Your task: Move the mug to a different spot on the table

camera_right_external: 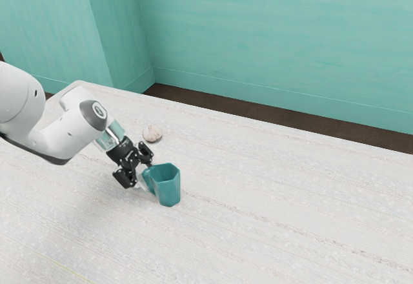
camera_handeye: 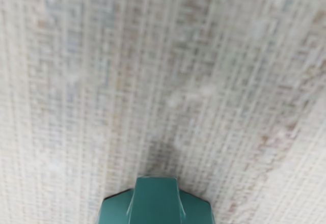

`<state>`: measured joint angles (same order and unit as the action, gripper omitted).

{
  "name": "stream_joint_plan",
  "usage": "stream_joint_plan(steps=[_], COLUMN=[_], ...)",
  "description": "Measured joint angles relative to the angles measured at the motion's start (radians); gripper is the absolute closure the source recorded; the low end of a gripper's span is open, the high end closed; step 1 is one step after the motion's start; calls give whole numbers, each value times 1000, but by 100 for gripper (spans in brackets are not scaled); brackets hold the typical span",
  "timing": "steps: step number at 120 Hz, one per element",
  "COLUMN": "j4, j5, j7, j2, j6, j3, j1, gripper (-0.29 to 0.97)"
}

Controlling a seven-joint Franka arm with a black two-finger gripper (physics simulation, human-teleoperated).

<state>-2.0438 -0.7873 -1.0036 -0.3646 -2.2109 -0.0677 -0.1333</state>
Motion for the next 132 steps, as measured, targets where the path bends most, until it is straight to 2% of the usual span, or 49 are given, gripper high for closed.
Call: stream_joint_plan(steps=[12, 34, 49, 63, 77, 92, 105, 118, 132], j4=[13, 52, 119, 133, 221, 249, 348, 400, 429], j5=[16, 91, 208, 287, 435, 544, 656, 707, 724], j7=[16, 49, 74, 119, 190, 307, 405, 511, 612], j2=[-2, -9, -5, 24, 94, 197, 278, 344, 384], j6=[-23, -109, -164, -172, -57, 97, 247, 362, 456], j3=[-5, -22, -48, -65, -87, -86, -11, 80, 78], j1=[0, 0, 1, 3, 2, 25, 54, 94, 231], gripper=[7, 3, 2, 1, 1, 0, 0, 0, 0])
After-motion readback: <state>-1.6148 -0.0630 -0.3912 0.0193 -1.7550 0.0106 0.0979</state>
